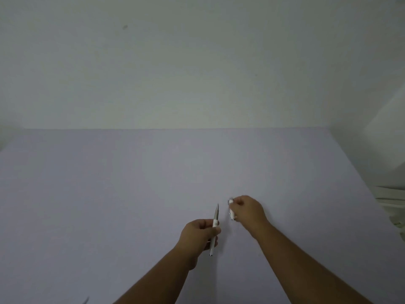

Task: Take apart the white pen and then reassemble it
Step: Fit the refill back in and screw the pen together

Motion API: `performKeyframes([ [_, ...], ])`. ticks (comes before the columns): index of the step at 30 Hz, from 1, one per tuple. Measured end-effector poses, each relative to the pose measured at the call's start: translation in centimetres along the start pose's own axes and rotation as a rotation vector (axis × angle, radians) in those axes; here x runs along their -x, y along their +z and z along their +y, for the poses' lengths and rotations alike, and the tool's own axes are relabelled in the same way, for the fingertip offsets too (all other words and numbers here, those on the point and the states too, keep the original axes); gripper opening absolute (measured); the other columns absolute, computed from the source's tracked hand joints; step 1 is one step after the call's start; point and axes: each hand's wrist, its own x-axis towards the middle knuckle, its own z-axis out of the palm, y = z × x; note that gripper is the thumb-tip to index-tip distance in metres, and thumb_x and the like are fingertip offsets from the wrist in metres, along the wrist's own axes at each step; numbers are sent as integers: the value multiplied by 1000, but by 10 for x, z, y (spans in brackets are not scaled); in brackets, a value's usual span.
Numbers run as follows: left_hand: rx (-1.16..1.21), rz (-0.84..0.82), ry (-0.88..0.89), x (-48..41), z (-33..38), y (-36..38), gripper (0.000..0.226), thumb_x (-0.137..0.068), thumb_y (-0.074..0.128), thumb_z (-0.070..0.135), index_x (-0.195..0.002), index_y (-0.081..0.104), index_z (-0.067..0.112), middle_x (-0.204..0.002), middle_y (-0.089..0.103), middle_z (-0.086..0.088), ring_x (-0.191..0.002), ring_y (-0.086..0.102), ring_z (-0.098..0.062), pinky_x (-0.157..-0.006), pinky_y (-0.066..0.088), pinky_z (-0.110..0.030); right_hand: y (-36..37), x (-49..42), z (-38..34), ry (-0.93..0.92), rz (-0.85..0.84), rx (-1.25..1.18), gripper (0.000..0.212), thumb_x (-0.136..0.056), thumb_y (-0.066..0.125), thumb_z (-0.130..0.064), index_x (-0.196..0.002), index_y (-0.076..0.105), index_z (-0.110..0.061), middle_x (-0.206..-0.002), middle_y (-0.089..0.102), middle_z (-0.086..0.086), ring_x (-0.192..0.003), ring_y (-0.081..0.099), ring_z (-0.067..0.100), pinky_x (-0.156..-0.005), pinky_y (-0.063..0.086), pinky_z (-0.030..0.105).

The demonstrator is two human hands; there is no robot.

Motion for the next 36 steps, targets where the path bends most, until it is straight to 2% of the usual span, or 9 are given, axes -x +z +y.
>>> performKeyframes([
  [3, -13, -5, -2, 2, 3, 2, 7, -87, 68, 5, -90, 72, 11, -78, 68, -9, -67, 63, -20, -61, 57, -24, -9, -1, -20, 73, -24, -493, 28, -92, 55, -19, -66, 65, -12, -76, 69, 11, -69, 66, 22, -79, 59, 37],
  [5, -20, -20, 5, 3, 5, 4, 7, -87, 68, 5, -89, 72, 11, -77, 68, -9, -67, 63, -20, -61, 58, -25, -12, 0, -29, 91, -58, -605, 18, -91, 57, -14, -77, 66, -8, -81, 69, 13, -70, 66, 21, -71, 58, 31],
  [8, -22, -36, 9, 5, 7, 6, 7, -87, 68, 5, -89, 72, 10, -77, 67, -8, -67, 63, -20, -62, 57, -26, -15, 3, -32, 53, -113, -591, 14, -90, 57, -11, -79, 65, -10, -79, 69, 10, -66, 65, 18, -63, 53, 25],
  [11, -22, -36, 17, 7, 9, 6, 8, -87, 68, 5, -87, 72, 11, -75, 66, -8, -67, 62, -19, -61, 56, -25, -14, 7, -28, 39, -150, -541, 12, -88, 58, -9, -78, 65, -11, -81, 70, 9, -68, 65, 18, -64, 52, 26],
  [14, -13, -40, 26, 8, 10, 7, 8, -87, 67, 5, -93, 72, 7, -74, 66, -9, -66, 62, -20, -63, 56, -27, -11, 10, -23, 35, -201, -513, 7, -88, 60, -11, -89, 66, -7, -84, 71, 9, -70, 66, 17, -66, 53, 26],
  [18, 0, -29, 4, 8, 12, 9, 10, -87, 68, 6, -94, 73, 2, -76, 67, -11, -67, 63, -23, -69, 58, -31, -9, 15, -21, 26, -225, -480, 18, -88, 60, -12, -104, 65, -5, -89, 71, 9, -73, 66, 17, -66, 54, 23],
  [23, 11, -44, 37, 8, 13, 8, 7, -87, 67, 3, -87, 73, 5, -75, 69, -12, -65, 65, -23, -68, 60, -30, -14, 18, -22, -22, -284, -485, 11, -91, 56, -7, -92, 66, -11, -84, 70, 5, -73, 66, 15, -64, 55, 21],
  [28, -43, 0, 76, 5, 14, 10, 6, -87, 67, 3, -88, 72, 4, -74, 68, -12, -64, 63, -22, -69, 61, -30, -13, 17, -22, -19, -221, -478, 16, -89, 60, -10, -102, 65, -2, -83, 69, 7, -71, 65, 16, -65, 56, 22],
  [36, -4, -23, 35, 4, 9, 12, 5, -86, 68, 3, -89, 72, 4, -77, 68, -12, -67, 64, -23, -70, 61, -31, -12, 16, -16, -3, -241, -473, 20, -90, 58, -8, -105, 64, 3, -85, 69, 9, -70, 66, 15, -58, 56, 16],
])
